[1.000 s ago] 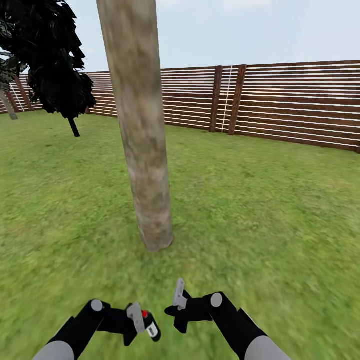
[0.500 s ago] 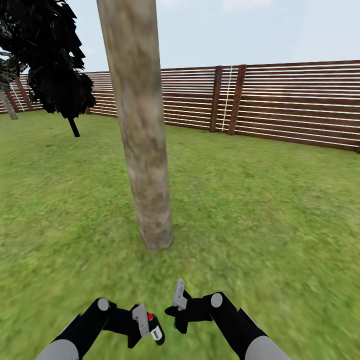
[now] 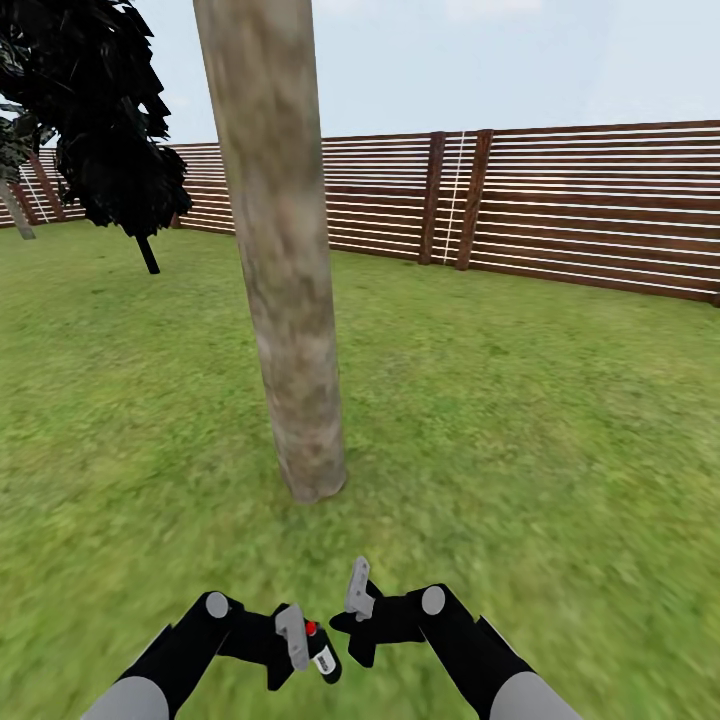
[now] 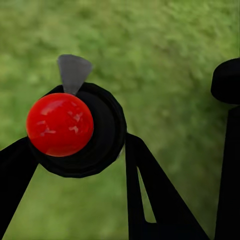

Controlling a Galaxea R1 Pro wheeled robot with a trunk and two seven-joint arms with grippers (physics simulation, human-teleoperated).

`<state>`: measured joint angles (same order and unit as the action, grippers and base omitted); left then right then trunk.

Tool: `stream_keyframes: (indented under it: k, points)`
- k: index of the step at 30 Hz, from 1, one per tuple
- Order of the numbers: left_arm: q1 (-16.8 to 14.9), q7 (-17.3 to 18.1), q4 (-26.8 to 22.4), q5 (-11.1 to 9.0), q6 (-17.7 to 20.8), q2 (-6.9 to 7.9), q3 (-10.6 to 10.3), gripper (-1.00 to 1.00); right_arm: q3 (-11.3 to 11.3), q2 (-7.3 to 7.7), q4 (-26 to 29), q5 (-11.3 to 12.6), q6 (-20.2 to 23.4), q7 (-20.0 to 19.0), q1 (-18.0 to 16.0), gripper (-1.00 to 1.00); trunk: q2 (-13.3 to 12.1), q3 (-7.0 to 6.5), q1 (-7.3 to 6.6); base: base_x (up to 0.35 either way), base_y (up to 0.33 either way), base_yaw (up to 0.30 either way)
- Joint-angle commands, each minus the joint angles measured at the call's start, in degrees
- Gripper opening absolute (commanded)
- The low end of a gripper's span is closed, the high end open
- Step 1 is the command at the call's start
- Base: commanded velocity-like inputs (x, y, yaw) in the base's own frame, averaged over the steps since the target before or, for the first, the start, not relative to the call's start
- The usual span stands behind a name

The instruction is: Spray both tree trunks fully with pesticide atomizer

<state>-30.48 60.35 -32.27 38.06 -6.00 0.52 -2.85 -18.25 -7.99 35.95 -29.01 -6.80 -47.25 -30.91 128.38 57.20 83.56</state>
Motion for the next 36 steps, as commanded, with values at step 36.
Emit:
stream_keyframes:
  k: [36]
  points:
    - [-0.6,0.0,-0.2,-0.2,-0.6,-1.55,-3.0,-1.00,0.1,-0.01,0.0,-0.6,-0.5,0.0,0.0,-1.00,0.0,0.05,-0.01,0.000,0.000,0.000]
